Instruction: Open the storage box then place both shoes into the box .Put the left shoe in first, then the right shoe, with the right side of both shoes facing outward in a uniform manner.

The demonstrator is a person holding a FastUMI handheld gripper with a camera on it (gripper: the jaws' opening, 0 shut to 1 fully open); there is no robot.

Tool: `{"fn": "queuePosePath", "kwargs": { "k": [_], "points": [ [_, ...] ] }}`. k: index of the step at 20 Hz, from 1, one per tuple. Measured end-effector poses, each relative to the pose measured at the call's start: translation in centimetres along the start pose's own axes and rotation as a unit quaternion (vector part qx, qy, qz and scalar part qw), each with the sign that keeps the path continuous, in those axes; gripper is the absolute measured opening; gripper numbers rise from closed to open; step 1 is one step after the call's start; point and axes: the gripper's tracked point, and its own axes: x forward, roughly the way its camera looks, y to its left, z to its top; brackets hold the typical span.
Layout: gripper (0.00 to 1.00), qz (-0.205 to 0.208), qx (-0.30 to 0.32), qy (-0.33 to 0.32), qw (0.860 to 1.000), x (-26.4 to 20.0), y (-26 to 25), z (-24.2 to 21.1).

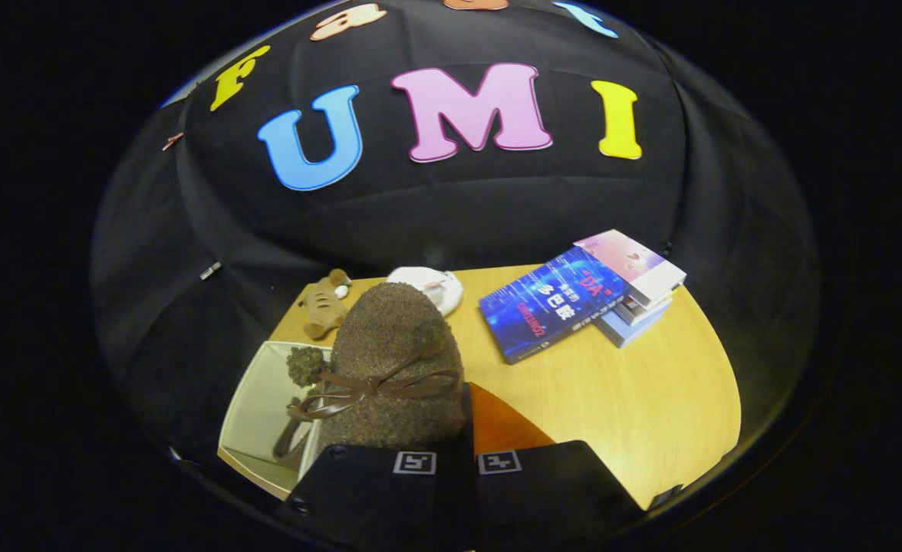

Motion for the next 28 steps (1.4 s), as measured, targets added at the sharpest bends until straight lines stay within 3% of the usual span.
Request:
{"fn": "queuePosePath", "kwargs": {
  "k": [4,11,17,22,28],
  "points": [
    [0.05,0.032,0.027,0.002,0.999,0.9,7.4,0.8],
    [0.05,-0.003,0.002,0.042,0.999,3.8,14.7,-2.5],
    [0.05,-0.036,-0.004,0.103,0.994,7.2,17.1,-8.7],
    [0.07,-0.096,-0.046,0.131,0.986,8.6,15.3,-11.5],
    [0.19,-0.108,-0.076,0.156,0.979,9.1,15.9,-13.7]
  ]
}}
